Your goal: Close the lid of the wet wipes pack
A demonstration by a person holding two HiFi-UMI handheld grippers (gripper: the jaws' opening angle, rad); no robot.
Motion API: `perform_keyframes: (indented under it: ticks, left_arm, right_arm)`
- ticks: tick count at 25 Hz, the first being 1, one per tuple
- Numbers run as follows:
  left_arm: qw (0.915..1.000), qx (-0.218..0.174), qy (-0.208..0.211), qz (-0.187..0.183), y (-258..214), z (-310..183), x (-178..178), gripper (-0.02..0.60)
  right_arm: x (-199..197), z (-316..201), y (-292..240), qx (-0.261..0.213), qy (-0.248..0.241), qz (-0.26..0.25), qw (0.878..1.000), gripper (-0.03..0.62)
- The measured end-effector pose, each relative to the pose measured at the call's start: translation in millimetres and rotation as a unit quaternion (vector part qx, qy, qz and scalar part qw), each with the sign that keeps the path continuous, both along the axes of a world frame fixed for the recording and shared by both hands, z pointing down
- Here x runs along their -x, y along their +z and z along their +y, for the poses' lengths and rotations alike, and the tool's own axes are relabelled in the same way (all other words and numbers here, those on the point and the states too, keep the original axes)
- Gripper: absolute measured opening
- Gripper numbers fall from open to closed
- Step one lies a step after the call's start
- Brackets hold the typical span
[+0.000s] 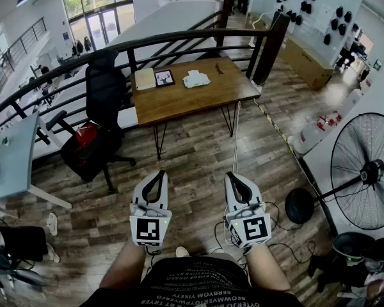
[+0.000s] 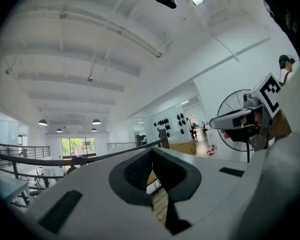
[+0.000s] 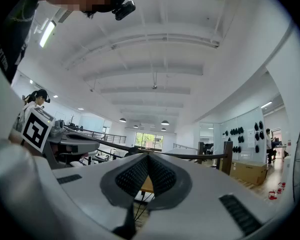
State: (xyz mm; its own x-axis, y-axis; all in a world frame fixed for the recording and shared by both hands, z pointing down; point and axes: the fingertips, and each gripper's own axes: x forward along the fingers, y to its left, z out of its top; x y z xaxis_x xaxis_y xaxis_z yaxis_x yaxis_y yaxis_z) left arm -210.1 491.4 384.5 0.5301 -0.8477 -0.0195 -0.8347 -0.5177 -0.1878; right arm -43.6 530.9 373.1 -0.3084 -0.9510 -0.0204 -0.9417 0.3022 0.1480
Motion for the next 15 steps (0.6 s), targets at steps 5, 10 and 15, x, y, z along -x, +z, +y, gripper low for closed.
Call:
perform_keyframes:
  ticks: [5, 10, 15]
  left_arm:
    - [0.9999, 0.011, -0.005, 0.002, 0, 0, 5, 0.026]
    - [0.9999, 0.003, -0.005, 0.012, -4, -2, 13, 0.026]
    - [0.9997, -0.021, 0.013, -0.005, -3, 2, 8, 0.026]
  right_arm:
    - [3, -3, 2, 0.004, 0.001, -0.007, 1.000, 0.012]
    - [7, -4, -3, -0.001, 0.004, -0.023, 1.000, 0.012]
    - [8, -1, -4, -0.008, 0.009, -0.023, 1.000, 0.012]
